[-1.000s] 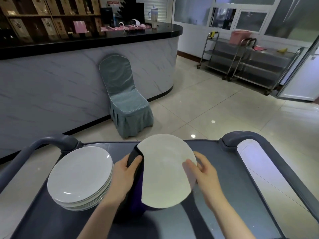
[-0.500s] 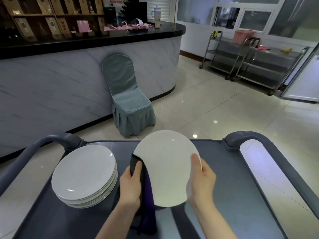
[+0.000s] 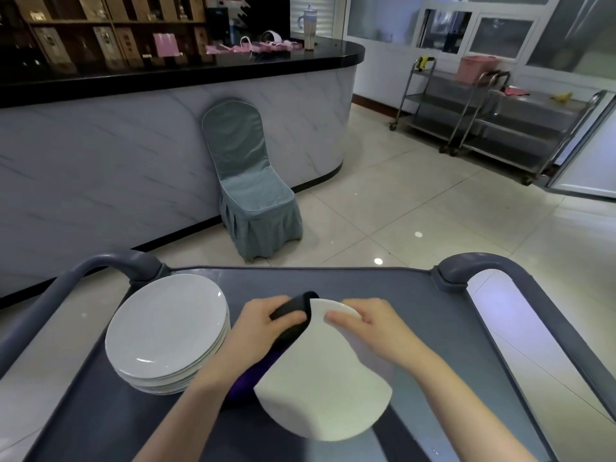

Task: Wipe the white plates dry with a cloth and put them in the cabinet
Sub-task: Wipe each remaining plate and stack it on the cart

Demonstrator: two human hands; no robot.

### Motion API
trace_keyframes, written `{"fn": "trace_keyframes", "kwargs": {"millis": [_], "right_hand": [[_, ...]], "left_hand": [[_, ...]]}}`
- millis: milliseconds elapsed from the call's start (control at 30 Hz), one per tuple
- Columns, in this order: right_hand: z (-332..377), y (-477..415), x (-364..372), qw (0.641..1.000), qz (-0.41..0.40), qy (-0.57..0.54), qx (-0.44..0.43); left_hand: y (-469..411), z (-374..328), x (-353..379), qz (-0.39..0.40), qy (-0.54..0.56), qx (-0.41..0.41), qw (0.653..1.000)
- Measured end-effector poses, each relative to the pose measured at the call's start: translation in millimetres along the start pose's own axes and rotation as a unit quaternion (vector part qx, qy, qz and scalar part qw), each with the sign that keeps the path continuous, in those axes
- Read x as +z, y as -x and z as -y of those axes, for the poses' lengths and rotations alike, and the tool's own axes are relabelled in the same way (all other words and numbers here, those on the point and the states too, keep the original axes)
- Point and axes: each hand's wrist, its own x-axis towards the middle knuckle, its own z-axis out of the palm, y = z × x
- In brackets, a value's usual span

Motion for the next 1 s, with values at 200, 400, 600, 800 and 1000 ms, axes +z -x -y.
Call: {"fn": "trace_keyframes", "kwargs": {"millis": [200, 400, 600, 800, 1000], "right_hand": [[-0.4, 3.0, 25.0, 0.835, -0.319, -0.413, 0.171], [-5.2, 25.2, 68.6, 0.835, -0.314, -0.409, 0.189], [-31.6, 51.7, 29.3, 0.930, -0.156, 0.259, -0.210], [-26.9, 43.3, 27.9, 0.824, -0.092, 0.437, -0.349], [5.5, 41.7, 44.8, 0.955, -0.122, 0.177, -0.204]], "left_hand": [[13.3, 13.5, 43.8, -0.227, 0.346, -0.213, 0.885], [6.6, 20.1, 40.8, -0.279, 0.386, -0.274, 0.836], [-2.3, 18.8, -3.7, -0.235, 0.298, -0.270, 0.885], [-8.3, -4.1, -12.6, -0.133, 0.276, -0.257, 0.917], [-1.7, -32.8, 6.6, -0.091, 0.442, -0.214, 0.866]]}}
